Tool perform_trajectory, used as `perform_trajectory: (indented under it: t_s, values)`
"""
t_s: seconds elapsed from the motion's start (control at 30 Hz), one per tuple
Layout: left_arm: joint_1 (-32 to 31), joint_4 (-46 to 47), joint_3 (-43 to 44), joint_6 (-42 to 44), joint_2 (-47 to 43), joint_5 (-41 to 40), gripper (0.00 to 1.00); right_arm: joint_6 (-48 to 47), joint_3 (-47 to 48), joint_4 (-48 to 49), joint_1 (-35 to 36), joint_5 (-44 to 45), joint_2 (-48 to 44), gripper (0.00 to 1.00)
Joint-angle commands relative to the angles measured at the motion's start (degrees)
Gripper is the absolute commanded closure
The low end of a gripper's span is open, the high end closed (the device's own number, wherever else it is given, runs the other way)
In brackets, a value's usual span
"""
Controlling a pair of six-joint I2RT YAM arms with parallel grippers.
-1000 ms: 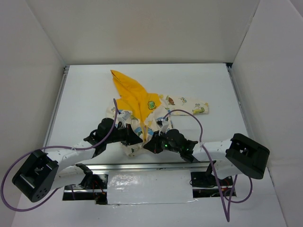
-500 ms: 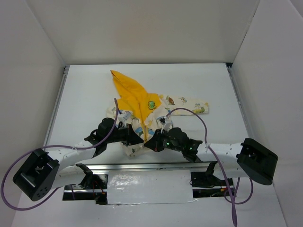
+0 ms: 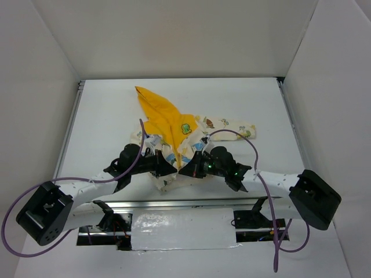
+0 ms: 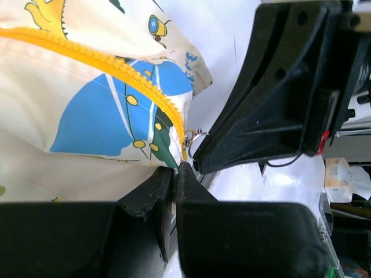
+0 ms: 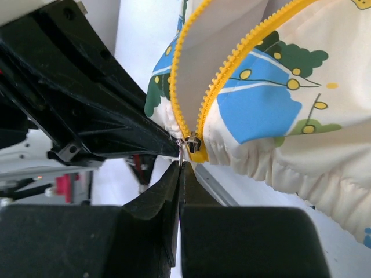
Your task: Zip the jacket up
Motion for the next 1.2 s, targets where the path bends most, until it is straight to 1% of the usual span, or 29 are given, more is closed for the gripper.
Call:
perform_trajectory:
  t_s: [0.0,0.07,0.17,0.23,0.27,0.3,0.37,0.47,0.57,0.67,0.77,0.9,1.0,1.13,1.17]
  values:
    - [-1.2,-0.4,-1.1,2.7,0.2,2.5,1.0,4.4,4.1,4.7,-4.0,-3.7,-0.6,1.0]
    - [-1.9,-0.8,-1.0,3.0,0.7,2.1,1.0,4.2,5.3,4.1,-4.8,-4.5,-0.8,1.0]
    - [-2.8,-2.5,-0.3,3.8,1.6,0.7,1.0,5.3,7.1,7.1,-5.6,-11.4,-0.1,1.0]
    - [-3.2,-2.7,-0.1,4.1,2.4,0.6,1.0,5.6,8.6,6.9,-5.6,-15.1,0.7,1.0]
    - [-3.3,-2.6,0.1,4.1,2.8,0.6,1.0,5.2,9.2,6.0,-5.5,-15.5,1.1,1.0]
    - [-3.4,-2.4,0.1,4.1,3.0,0.7,1.0,4.7,10.0,3.8,-5.6,-15.7,1.5,1.0]
    - [-3.7,-2.1,0.1,4.0,3.4,1.1,1.0,4.4,9.2,2.6,-5.9,-13.0,1.3,1.0]
    - [-4.4,-2.0,0.2,3.9,3.5,1.0,1.0,4.5,7.9,2.2,-7.0,-11.1,1.5,1.0]
    - [-5.2,-2.9,0.5,3.8,3.2,0.6,1.0,3.7,9.0,1.5,-8.4,-9.7,2.4,1.0]
    - [-6.9,-4.0,0.4,3.3,2.4,-1.4,1.0,2.1,14.2,-1.2,-11.7,-8.2,4.0,1.0]
    - [-9.0,-4.7,0.0,2.7,1.3,-3.1,1.0,1.5,26.1,-6.2,-15.6,-7.7,9.8,1.0]
    - [-11.3,-4.9,-0.9,2.0,0.5,-4.5,1.0,3.0,36.2,-9.2,-17.5,-7.4,17.9,1.0]
    - [-12.3,-6.0,-1.7,1.9,-0.3,-5.5,1.0,6.7,38.7,-6.8,-19.2,-9.2,22.5,1.0]
    - [-12.7,-8.1,-2.6,2.1,-1.8,-6.6,1.0,7.5,40.4,-6.5,-21.1,-7.9,25.6,1.0]
    - [-12.9,-8.1,-2.7,2.2,-2.5,-6.6,1.0,7.7,41.5,-6.7,-23.1,-7.7,27.0,1.0]
